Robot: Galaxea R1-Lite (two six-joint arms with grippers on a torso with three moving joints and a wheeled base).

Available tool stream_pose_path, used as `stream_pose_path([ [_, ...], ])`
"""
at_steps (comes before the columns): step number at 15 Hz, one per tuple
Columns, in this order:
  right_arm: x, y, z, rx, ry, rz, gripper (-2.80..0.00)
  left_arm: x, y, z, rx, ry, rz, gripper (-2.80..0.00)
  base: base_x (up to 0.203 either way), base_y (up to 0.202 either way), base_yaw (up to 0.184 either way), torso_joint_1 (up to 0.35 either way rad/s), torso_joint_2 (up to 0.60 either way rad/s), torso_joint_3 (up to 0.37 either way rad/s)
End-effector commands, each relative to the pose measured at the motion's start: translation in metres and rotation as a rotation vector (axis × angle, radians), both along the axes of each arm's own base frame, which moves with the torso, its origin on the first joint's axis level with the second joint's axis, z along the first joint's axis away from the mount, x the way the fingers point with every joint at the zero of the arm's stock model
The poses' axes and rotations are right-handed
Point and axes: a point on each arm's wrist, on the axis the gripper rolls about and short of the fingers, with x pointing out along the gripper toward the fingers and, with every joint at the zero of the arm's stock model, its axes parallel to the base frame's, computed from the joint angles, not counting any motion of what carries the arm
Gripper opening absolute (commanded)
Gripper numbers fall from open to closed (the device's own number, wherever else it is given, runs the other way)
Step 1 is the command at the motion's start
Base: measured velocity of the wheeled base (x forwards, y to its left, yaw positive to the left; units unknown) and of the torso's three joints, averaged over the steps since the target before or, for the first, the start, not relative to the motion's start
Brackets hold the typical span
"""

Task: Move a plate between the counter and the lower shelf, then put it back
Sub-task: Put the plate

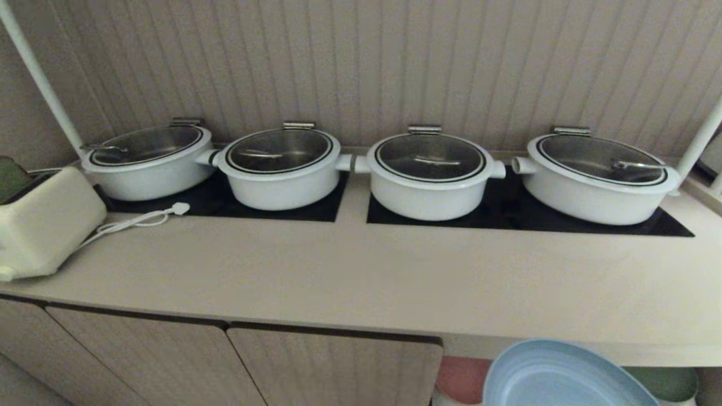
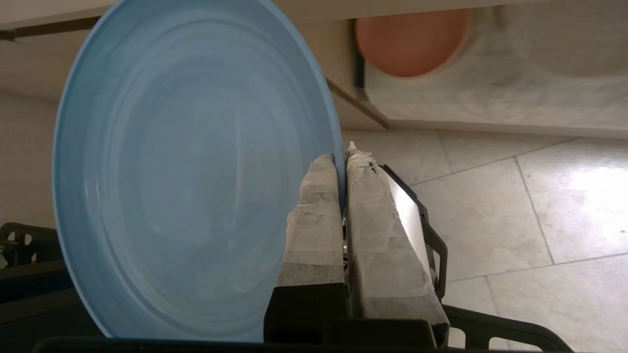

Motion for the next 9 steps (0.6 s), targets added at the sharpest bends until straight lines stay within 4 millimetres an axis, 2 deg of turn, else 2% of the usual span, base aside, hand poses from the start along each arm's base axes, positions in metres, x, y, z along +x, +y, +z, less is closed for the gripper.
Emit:
stream_pose_path([
  [1, -0.0003, 0.0001, -0.0003, 0.002, 0.002, 0.001, -2.8, 0.0, 0.0, 0.0, 0.001, 0.0, 0.0, -2.8, 0.0, 0.093, -0.002, 0.0, 0.0, 0.005],
  [9, 0.0, 0.0001, 0.0, 0.002, 0.001, 0.001, -2.8, 0.0, 0.0, 0.0, -0.002, 0.0, 0.001, -2.8, 0.0, 0.0, 0.0, 0.0, 0.0, 0.0],
])
